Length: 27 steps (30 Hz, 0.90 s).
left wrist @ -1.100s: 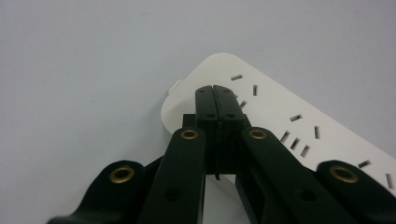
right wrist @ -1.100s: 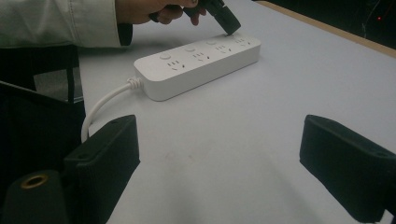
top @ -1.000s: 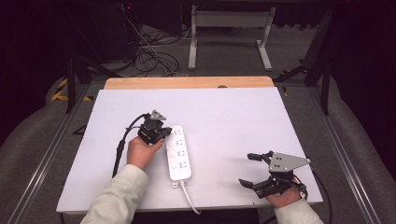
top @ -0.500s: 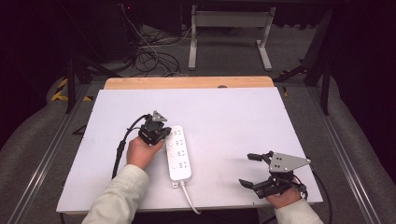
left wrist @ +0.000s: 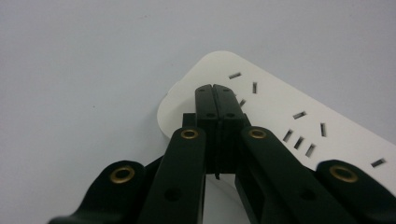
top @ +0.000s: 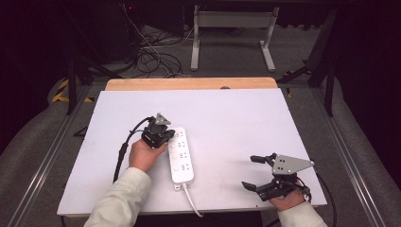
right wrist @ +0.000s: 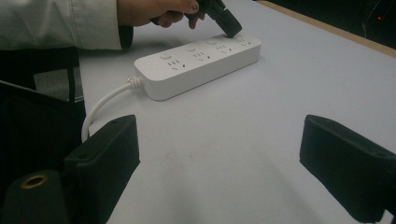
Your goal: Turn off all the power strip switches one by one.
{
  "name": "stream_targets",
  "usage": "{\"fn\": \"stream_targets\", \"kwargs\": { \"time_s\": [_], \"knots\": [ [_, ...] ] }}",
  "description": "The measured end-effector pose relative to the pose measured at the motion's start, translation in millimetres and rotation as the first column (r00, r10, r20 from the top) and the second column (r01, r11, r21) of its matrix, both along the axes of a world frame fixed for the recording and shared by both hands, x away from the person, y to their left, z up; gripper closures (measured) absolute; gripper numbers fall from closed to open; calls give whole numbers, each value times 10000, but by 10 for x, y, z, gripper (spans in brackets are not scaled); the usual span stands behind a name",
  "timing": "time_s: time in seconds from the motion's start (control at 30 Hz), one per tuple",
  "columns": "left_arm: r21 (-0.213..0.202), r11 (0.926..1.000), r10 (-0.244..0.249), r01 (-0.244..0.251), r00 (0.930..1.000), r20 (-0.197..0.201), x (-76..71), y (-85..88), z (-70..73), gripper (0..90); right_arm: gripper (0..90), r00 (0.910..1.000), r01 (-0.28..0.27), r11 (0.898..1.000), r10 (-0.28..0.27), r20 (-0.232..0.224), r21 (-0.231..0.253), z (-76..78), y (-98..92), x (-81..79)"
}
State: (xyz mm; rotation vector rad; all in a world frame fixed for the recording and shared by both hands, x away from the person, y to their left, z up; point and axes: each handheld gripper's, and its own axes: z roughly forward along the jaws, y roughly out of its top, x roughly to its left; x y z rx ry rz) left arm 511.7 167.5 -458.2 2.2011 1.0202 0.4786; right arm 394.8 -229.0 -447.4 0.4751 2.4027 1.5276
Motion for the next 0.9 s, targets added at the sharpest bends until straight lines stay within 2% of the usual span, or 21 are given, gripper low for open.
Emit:
{"fn": "stream_targets", "kwargs": {
  "time_s": [0.13,0.27,0.33,0.57,0.67,0.9],
  "knots": [
    [-35,10000,19,-20,10000,-51,6,8,2,900,123,10000,5,10000,-5,30,14,2,-4,-6],
    [120,9999,113,-113,9999,24,2,7,8,900,123,10000,-8,10000,8,21,7,1,-6,-6],
    [-11,10000,79,-79,9999,-76,4,22,7,900,123,10000,-13,10000,13,28,8,2,-6,-7],
    [48,9999,146,-146,9999,-29,-3,23,7,900,123,10000,-22,10000,22,34,0,2,0,-10],
    [-127,9998,161,-162,9999,-54,-2,30,-4,900,123,10000,-22,10000,22,32,0,1,1,-11],
    [-14,9997,238,-238,9997,-8,-13,11,-2,900,123,10000,-36,10000,36,29,9,2,2,-15]
  ]
}}
